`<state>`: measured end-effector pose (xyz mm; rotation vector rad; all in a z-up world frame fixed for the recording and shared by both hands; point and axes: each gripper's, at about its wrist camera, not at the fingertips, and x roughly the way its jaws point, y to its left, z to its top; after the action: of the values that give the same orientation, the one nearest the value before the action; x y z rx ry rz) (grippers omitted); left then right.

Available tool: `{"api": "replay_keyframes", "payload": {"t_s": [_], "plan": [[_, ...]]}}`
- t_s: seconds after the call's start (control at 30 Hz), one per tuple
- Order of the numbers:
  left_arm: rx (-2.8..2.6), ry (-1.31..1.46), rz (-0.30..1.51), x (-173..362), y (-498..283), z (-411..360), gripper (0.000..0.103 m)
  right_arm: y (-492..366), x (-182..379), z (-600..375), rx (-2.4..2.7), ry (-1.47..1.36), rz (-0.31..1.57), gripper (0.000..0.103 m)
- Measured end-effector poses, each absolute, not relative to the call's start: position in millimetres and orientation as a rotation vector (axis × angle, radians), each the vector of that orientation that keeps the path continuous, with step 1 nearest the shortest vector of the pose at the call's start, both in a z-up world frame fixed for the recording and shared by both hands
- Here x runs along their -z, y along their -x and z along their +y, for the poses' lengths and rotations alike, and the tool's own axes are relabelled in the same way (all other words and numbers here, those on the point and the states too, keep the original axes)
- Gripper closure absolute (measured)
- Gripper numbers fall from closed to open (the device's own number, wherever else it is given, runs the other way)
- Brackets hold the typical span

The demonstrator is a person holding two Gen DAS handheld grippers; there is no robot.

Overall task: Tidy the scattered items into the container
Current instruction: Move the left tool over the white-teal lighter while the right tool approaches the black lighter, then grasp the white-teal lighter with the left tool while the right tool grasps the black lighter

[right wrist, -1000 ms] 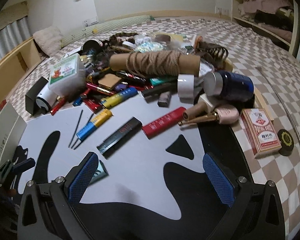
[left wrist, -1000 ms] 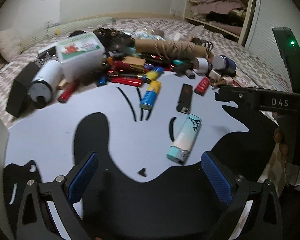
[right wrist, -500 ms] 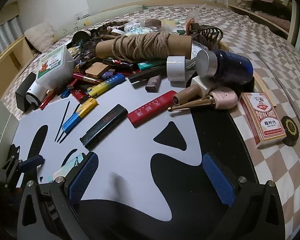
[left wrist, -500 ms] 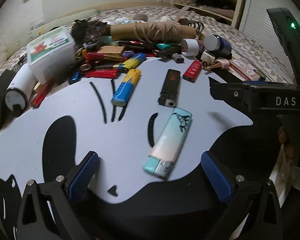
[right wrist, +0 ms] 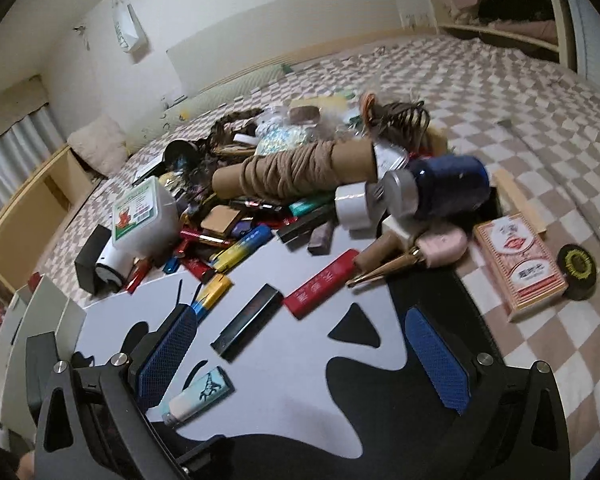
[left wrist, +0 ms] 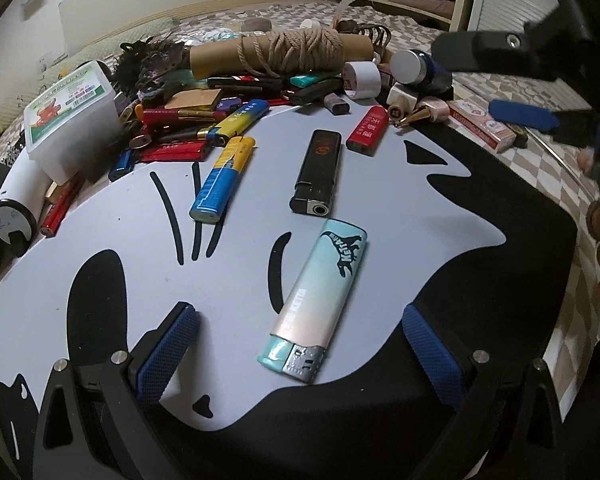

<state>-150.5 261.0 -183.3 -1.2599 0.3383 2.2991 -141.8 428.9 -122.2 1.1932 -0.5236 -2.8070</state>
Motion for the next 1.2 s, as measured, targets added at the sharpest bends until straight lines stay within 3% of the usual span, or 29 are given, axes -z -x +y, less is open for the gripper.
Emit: {"api": "replay_keyframes", "payload": {"t_s": [0.57,0.8,0.87,0.93,1.03,1.2], "plan": [[-2.318,1.240,0.327,183,155,267,0.002,167,137,428,2.762,-1.374,-0.557,0.000],[-2.297,1.179,0.328,177,139,270,0.040,185,142,408,2.716,-1.419,-0.539,0.002],[-2.290,1.168,0.323,175,136,269,0.049,192,143,401,2.686,-1.432,-0.532,0.014],[-2.286,1.163,0.314,174,133,268,0.059,200,145,395,2.664,-1.448,-0.538,0.015],[-2.288,1.180,0.264,173,131,257,0.070,209,149,384,2.638,-1.488,-0.511,0.027],[-2.279,1.212,0.187,173,130,244,0.078,220,158,370,2.619,-1.582,-0.449,0.042]]}}
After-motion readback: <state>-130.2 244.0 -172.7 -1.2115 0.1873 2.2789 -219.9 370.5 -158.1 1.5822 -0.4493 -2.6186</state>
